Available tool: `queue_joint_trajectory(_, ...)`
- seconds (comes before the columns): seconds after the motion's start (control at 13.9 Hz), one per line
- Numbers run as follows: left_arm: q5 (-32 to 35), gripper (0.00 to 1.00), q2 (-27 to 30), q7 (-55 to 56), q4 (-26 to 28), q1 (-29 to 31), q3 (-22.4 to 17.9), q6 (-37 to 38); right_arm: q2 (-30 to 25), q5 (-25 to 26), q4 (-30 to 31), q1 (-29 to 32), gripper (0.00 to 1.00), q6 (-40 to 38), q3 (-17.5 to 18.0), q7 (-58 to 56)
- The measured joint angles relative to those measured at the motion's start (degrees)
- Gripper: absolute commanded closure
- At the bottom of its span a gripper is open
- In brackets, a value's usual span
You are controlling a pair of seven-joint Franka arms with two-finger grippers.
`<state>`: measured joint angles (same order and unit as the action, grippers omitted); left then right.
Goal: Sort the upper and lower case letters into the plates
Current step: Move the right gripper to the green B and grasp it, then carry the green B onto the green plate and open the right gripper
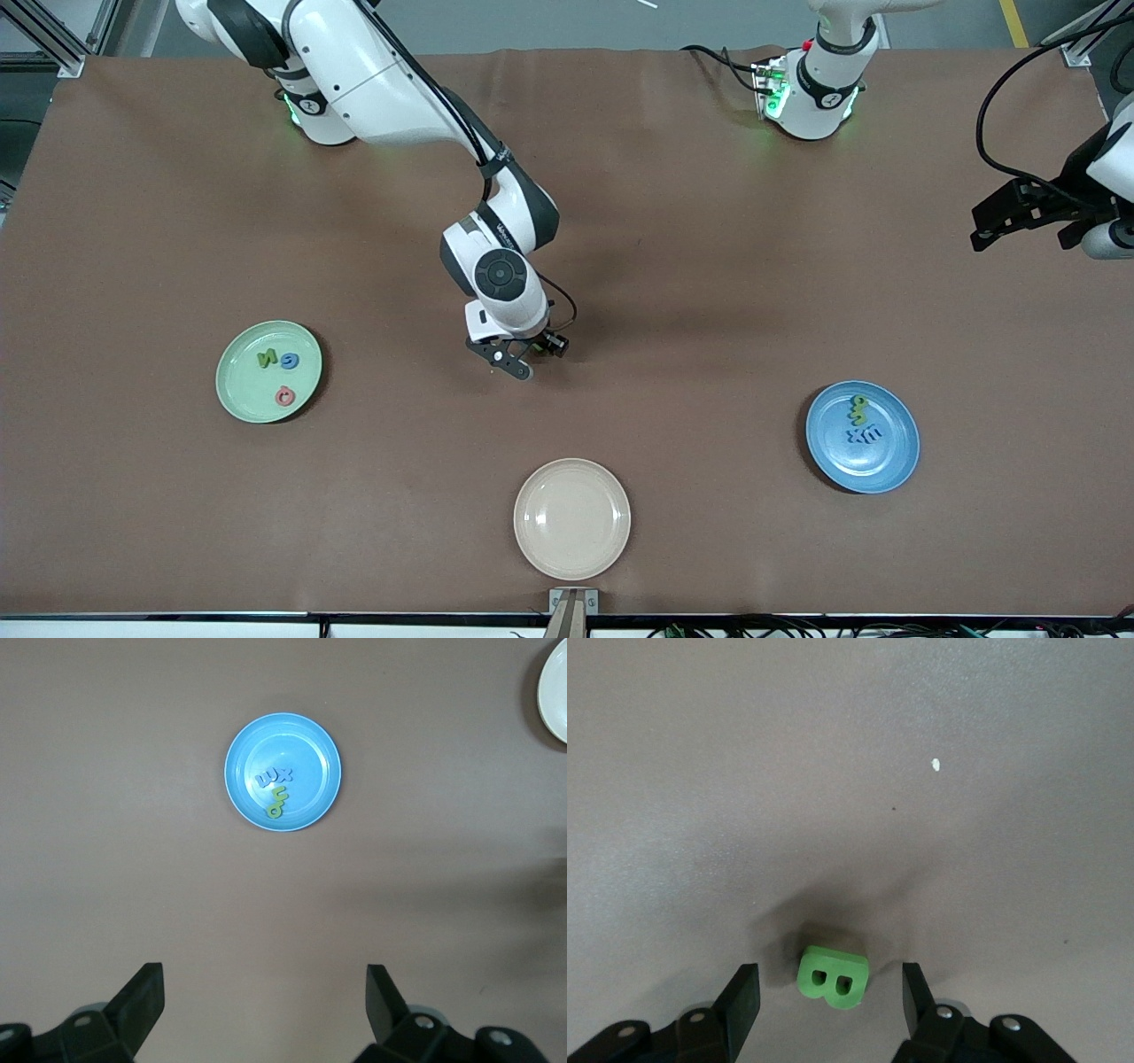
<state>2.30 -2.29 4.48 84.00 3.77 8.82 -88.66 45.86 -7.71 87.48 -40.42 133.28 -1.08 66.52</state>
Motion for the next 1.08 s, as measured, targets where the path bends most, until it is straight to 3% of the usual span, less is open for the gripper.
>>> queue_joint_trajectory(0.57,0.0,0.00,0.0,0.0,0.0,0.0,0.0,0.1,0.3,0.1,0.0,0.0,0.56,0.4,0.0,0.0)
queue_joint_trajectory(0.93,0.0,0.00,0.0,0.0,0.0,0.0,0.0,0.1,0.4,0.8,-0.2,-0.2,0.79,0.4,0.0,0.1)
queue_joint_trajectory(1.08,0.0,0.00,0.0,0.0,0.1,-0.1,0.1,0.1,0.4,1.3,-0.2,-0.3,0.84,0.4,0.0,0.1)
